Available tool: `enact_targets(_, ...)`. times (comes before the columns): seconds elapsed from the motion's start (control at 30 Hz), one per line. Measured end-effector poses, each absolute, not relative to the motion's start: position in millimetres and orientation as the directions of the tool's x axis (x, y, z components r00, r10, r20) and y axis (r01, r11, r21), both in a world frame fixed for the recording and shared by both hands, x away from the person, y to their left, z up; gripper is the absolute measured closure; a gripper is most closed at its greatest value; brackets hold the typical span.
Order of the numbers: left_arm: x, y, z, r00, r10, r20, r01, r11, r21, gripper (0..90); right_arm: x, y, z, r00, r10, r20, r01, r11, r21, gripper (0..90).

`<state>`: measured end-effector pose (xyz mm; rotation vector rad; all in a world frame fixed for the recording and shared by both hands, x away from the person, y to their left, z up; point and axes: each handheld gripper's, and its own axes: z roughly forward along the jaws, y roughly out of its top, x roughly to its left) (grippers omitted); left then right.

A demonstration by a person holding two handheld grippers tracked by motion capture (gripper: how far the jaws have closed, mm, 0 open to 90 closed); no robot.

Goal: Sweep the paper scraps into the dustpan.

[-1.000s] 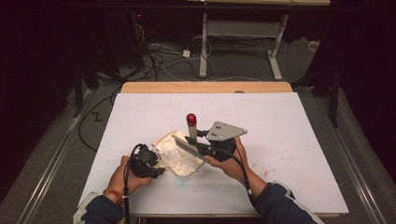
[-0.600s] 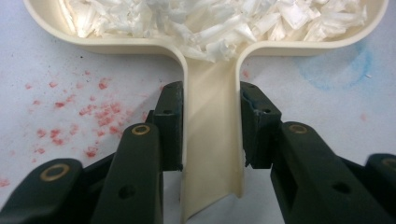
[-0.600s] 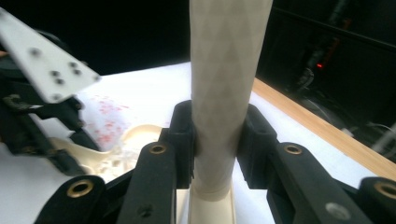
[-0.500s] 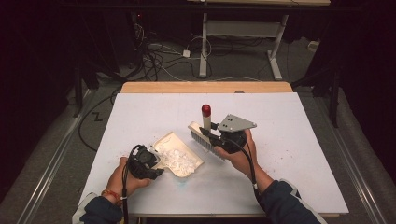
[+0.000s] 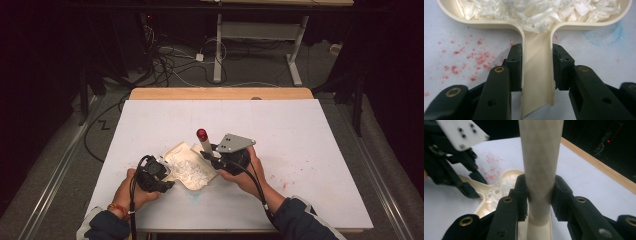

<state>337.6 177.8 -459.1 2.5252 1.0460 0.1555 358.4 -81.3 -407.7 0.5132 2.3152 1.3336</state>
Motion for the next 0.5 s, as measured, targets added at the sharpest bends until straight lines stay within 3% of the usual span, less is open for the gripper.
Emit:
enact_targets(0.3,337.0,178.7,-459.0,0.713,0.699,-0.051,0.655,-0.639,0.404,63.3,347.6,-73.3,-388.6,-0.874,0.458,-0.163,0.051,0.421,0.906,71.0)
enact_targets(0.5,336.9,179.4,-459.5,0.711,0.701,-0.056,0.657,-0.634,0.408,63.3,353.6,-79.2,-390.4,-0.873,0.467,-0.141,0.07,0.407,0.911,70.9)
